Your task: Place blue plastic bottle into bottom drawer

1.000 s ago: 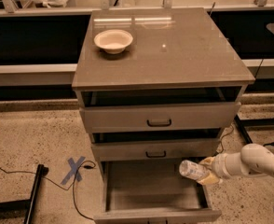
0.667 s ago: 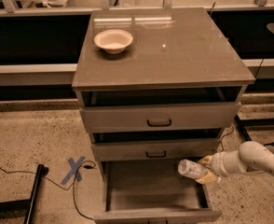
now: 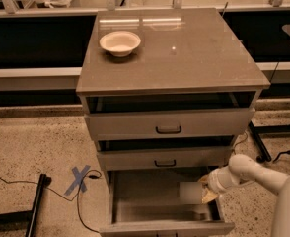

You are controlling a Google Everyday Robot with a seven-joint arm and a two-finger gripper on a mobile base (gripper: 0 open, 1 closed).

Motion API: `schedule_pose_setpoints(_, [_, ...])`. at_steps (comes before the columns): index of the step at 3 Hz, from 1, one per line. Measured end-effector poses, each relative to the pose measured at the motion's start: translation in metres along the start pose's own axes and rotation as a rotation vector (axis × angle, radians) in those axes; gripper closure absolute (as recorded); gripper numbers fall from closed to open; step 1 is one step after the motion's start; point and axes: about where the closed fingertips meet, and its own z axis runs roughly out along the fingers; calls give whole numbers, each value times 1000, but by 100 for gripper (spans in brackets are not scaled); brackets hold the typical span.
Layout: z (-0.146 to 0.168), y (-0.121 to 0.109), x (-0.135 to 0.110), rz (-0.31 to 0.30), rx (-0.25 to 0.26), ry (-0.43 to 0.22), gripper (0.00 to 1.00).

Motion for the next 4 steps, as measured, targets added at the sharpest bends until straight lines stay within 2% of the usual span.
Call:
schedule_pose_setpoints(1, [7, 2, -1, -5, -12, 2, 100])
schedule_pose_setpoints(2, [10, 2, 2, -4, 3, -12, 100])
schedule_pose_setpoints(4, [61, -1, 0, -81, 53, -28, 100])
